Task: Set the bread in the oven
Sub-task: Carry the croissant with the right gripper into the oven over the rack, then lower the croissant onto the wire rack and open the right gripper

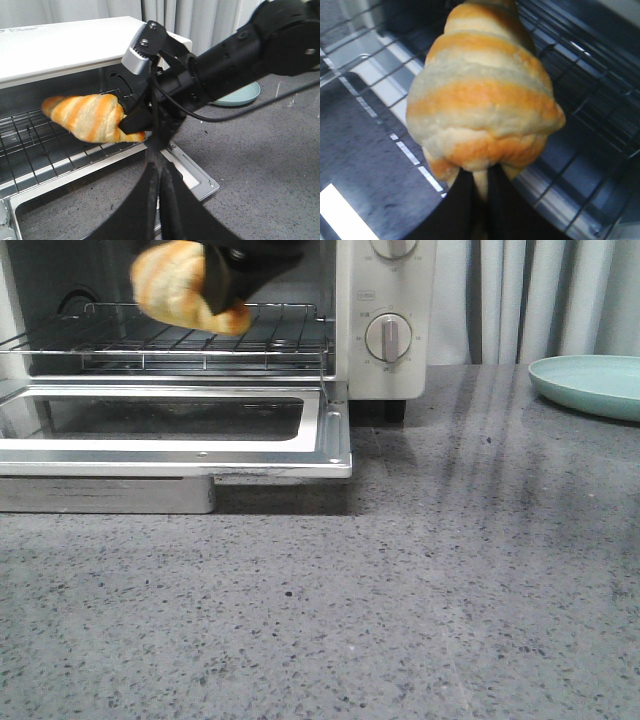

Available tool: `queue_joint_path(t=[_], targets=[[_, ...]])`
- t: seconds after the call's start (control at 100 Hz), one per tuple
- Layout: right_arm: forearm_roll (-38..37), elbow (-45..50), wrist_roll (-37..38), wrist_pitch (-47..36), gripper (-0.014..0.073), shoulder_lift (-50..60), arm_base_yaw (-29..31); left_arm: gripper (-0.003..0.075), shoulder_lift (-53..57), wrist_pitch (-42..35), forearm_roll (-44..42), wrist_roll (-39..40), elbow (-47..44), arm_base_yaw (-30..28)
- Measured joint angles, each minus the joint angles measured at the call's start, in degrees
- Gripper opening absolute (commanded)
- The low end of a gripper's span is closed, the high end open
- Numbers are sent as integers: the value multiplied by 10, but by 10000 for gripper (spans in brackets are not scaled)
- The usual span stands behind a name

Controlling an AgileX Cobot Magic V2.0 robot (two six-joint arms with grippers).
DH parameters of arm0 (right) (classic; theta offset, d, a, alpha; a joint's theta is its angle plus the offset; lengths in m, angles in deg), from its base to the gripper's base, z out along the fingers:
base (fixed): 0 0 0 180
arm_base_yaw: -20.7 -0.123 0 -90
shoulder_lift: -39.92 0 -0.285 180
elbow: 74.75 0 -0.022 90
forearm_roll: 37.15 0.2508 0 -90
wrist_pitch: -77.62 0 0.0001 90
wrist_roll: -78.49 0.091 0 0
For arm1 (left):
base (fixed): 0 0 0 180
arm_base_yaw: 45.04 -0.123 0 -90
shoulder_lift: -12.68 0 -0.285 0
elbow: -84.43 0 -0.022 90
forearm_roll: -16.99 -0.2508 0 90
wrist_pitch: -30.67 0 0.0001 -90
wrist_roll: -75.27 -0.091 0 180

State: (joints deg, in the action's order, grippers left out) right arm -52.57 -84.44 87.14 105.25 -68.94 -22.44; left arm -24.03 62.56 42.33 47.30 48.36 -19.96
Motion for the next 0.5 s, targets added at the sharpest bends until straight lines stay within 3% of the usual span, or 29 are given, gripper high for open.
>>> queue_joint_path(t=[0.16,0.21,0.26,0.31,0.32,0.4,0.5], targets=[[4,-35,1,-1,-57,-22,11,-21,0,1,0,0,0,0],[4,-43,1,-2,-8,-25,11,-21,0,1,0,0,0,0],[4,-48,1,-2,85,-29,12,-21,0,1,0,0,0,0],[4,-54,1,-3,215,-31,13,-21,0,1,0,0,0,0],[4,-54,1,-3,274,-31,13,-21,0,1,0,0,0,0],[4,-56,1,-3,461,-35,13,-21,0,1,0,0,0,0],[4,-56,1,-1,564,-36,13,-21,0,1,0,0,0,0]])
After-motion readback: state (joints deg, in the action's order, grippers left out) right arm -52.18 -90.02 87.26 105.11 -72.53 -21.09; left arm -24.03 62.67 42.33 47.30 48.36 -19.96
